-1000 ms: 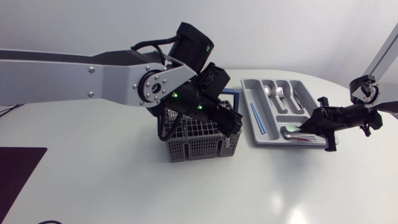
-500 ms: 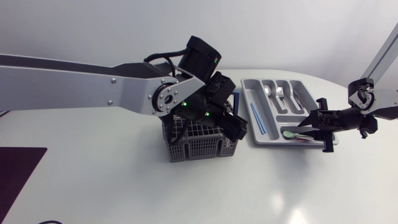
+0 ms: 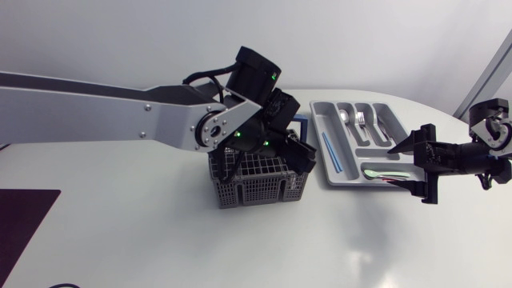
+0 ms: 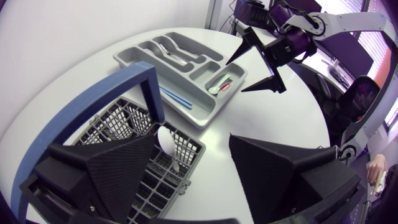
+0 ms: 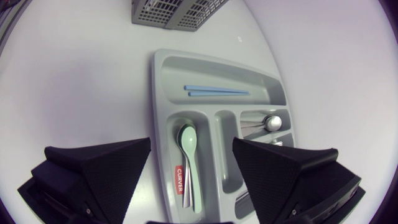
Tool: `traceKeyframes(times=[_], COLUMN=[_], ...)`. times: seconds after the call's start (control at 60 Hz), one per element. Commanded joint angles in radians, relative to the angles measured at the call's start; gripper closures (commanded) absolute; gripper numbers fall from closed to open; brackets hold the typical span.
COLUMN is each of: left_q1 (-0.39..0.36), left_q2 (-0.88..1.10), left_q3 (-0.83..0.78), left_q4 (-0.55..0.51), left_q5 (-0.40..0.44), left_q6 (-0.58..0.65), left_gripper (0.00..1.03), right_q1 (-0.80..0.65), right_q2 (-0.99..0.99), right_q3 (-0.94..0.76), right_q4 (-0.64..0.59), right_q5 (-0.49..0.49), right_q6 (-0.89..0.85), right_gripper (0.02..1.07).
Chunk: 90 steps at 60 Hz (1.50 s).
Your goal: Unload the cutlery basket into the drawer organizer.
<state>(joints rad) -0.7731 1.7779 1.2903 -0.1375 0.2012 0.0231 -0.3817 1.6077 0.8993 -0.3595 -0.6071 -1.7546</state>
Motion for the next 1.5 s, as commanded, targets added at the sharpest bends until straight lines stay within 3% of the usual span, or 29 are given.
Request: traceKeyframes(times=[0.0, 0.283, 0.433, 0.817, 0.933, 1.05, 1.267, 1.483], left_q1=[0.006, -0.002, -0.008, -0.002, 0.005, 0.008, 0.009, 0.011], left_q2=[0.025, 0.037, 0.048, 0.083, 0.084, 0.086, 0.100, 0.103], left_q3=[-0.046, -0.092, -0.092, -0.075, -0.077, -0.078, -0.074, -0.077], left_q4=[0.029, 0.130, 0.147, 0.171, 0.185, 0.197, 0.210, 0.210], left_q5=[-0.017, -0.091, -0.095, -0.094, -0.094, -0.091, -0.075, -0.069], left_q6=[-0.009, -0.015, -0.017, -0.031, -0.046, -0.055, -0.068, -0.066], left_gripper=[0.16, 0.27, 0.37, 0.44, 0.54, 0.55, 0.79, 0.88], right_q1=[-0.006, -0.020, -0.023, -0.034, -0.036, -0.037, -0.042, -0.042], right_q2=[-0.063, -0.098, -0.100, -0.109, -0.107, -0.106, -0.107, -0.109], right_q3=[-0.059, -0.112, -0.122, -0.134, -0.137, -0.137, -0.137, -0.140], right_q4=[-0.024, -0.024, -0.024, -0.019, -0.018, -0.018, -0.018, -0.018], right_q5=[-0.033, -0.071, -0.072, -0.082, -0.082, -0.082, -0.082, -0.082], right_q6=[0.020, 0.027, 0.029, 0.026, 0.024, 0.023, 0.023, 0.020], right_gripper=[0.06, 0.06, 0.06, 0.06, 0.06, 0.06, 0.06, 0.06])
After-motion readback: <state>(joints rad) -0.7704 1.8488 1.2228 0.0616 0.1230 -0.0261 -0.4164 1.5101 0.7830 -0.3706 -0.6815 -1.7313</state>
